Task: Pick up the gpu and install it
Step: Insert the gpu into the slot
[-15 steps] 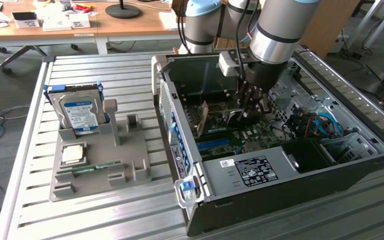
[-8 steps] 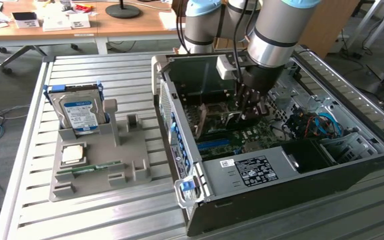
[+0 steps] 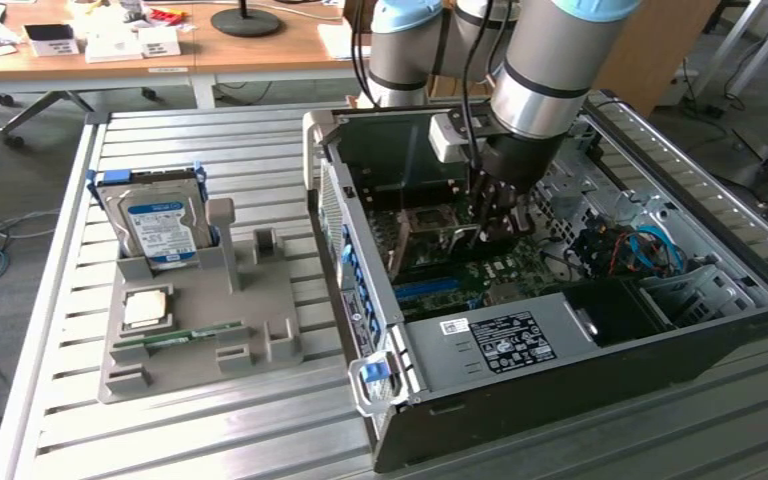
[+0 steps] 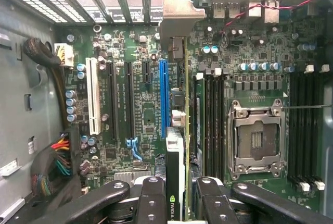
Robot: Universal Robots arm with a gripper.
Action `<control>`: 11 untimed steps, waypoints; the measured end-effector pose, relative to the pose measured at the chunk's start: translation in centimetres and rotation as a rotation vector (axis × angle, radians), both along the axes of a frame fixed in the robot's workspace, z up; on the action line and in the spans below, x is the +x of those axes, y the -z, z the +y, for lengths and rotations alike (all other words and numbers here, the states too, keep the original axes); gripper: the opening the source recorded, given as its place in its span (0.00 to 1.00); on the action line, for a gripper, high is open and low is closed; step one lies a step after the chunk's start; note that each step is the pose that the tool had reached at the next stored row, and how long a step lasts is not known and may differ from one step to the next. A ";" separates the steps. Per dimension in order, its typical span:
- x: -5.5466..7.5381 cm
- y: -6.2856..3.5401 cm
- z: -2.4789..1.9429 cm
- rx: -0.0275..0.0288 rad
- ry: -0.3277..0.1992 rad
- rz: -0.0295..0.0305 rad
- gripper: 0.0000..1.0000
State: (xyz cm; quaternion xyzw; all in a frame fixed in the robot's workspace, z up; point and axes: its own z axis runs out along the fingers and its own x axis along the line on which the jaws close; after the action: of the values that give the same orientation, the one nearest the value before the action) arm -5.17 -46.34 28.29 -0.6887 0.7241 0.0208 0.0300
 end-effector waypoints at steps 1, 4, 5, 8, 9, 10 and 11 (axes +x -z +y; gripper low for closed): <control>0.0 0.00 0.00 0.0000 0.000 0.0000 0.27; 0.0 0.01 0.00 0.0001 0.000 0.0000 0.27; -0.1 0.01 0.00 0.0001 0.000 0.0000 0.27; -0.3 0.05 0.00 0.0000 0.000 -0.0001 0.27; -0.3 0.08 0.00 -0.0001 0.000 0.0000 0.27; -0.4 0.16 0.00 0.0000 0.000 -0.0001 0.27; -0.4 0.24 0.00 0.0000 0.000 -0.0001 0.27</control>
State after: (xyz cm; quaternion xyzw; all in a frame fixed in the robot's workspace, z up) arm -5.59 -46.34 28.04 -0.6887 0.7241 0.0208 0.0300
